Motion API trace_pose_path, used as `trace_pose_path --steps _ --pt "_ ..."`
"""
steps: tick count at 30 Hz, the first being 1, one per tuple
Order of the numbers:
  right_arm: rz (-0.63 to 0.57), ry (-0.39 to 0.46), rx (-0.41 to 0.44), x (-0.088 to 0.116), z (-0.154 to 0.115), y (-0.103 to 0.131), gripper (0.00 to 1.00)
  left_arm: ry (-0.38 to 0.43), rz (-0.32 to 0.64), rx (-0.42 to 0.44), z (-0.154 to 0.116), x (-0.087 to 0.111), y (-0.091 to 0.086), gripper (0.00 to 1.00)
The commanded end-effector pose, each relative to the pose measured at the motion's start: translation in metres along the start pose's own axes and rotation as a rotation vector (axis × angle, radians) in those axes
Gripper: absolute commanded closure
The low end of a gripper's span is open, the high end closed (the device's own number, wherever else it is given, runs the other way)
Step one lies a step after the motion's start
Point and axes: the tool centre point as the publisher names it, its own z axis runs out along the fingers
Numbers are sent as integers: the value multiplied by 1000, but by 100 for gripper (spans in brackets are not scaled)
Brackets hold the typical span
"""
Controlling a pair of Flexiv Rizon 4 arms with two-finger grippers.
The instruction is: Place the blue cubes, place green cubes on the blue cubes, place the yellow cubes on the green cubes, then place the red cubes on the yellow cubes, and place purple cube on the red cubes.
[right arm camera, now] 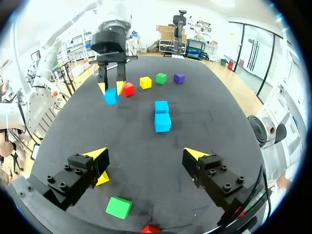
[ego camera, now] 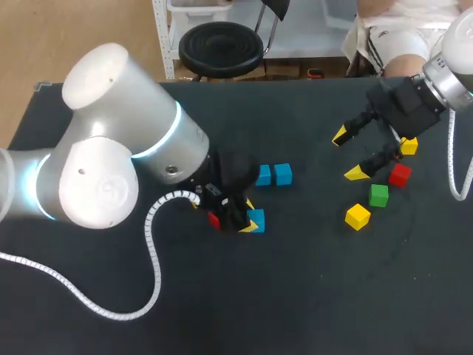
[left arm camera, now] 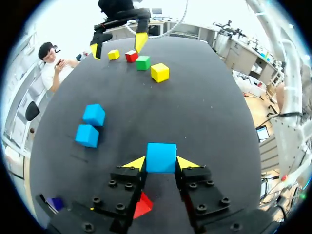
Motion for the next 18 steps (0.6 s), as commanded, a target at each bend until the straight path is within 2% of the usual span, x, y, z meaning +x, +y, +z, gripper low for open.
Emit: trace_pose_path --steps 1,12,18 --pt "-1 -2 2 0 0 1 0 48 -1 -12 -11 -10 0 100" --pt "-1 -2 2 0 0 1 0 -21 18 25 -19 -15 18 100" --pt "-1 -2 2 0 0 1 0 5 49 20 -25 -19 20 100"
